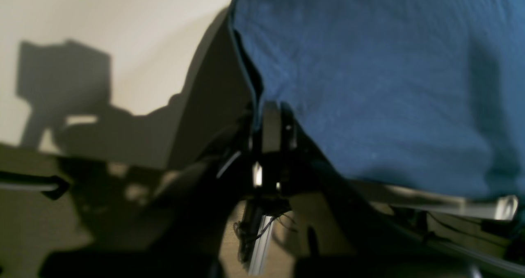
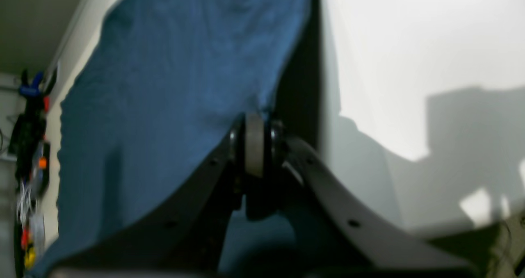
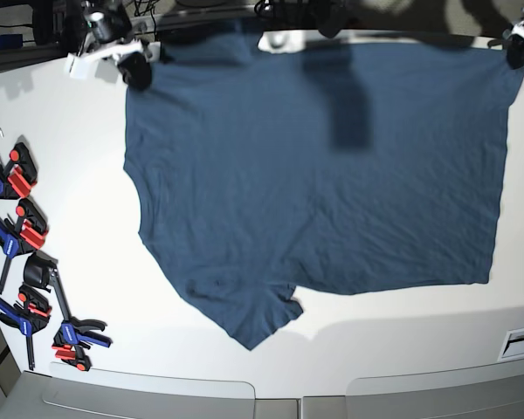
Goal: Fold the T-shirt properly
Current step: 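Grasp the shirt edge with both grippers and pull it taut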
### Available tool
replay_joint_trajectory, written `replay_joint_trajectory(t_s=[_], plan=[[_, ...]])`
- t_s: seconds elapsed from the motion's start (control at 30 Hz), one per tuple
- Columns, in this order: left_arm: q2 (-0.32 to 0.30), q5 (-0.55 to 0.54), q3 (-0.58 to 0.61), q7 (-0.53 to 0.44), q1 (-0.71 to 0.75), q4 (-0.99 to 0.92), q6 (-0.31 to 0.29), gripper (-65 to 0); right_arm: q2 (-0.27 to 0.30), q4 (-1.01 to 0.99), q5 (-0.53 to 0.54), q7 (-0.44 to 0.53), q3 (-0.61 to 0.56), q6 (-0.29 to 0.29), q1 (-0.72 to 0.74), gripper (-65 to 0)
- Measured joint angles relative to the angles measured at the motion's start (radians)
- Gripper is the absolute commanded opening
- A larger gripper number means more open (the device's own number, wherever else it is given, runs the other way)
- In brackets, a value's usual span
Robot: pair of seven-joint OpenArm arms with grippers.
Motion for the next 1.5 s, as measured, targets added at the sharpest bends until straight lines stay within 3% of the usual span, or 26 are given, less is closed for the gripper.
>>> replay_joint_trajectory(t_s=[0.17, 0.3, 0.47, 0.67, 0.8, 0.87, 1.13, 1.5], plan=[[-0.003, -0.014, -0.027, 0.019, 0.026, 0.013, 0.000, -65.0, 0.002, 0.087, 0.047, -0.005, 0.060, 0.004, -0.078, -65.0], [-0.001, -0.040, -0.026, 0.021, -0.036, 0.013, -0.006, -65.0, 0.009, 0.119, 0.049, 0.004, 0.078, 0.011, -0.036, -65.0], [-0.001, 0.046, -0.016, 0.017, -0.160, 0.013, -0.014, -65.0, 0.019, 0.115, -0.159, 0.056, 0.053, 0.019, 0.106, -65.0], [-0.001, 0.183, 0.081, -0.032, -0.243, 0.008, -0.007, -65.0, 0.036, 0.047, -0.359, 0.111, -0.085, 0.012, 0.251, -65.0], [-0.001, 0.290, 0.148, -0.088, -0.276, -0.013, 0.013, -65.0, 0.051, -0.042, -0.470, 0.134, -0.150, -0.046, 0.320, -65.0], [-0.001, 0.317, 0.164, -0.095, -0.286, -0.032, 0.053, -65.0, 0.055, -0.093, -0.470, 0.140, -0.155, -0.047, 0.347, -65.0], [-0.005, 0.332, 0.171, -0.143, -0.300, -0.109, 0.087, -65.0, 0.059, -0.275, -0.482, 0.151, -0.156, -0.049, 0.455, -65.0], [-0.024, 0.265, 0.171, -0.166, -0.314, -0.123, 0.091, -65.0, 0.059, -0.297, -0.411, 0.150, -0.156, -0.049, 0.476, -65.0]])
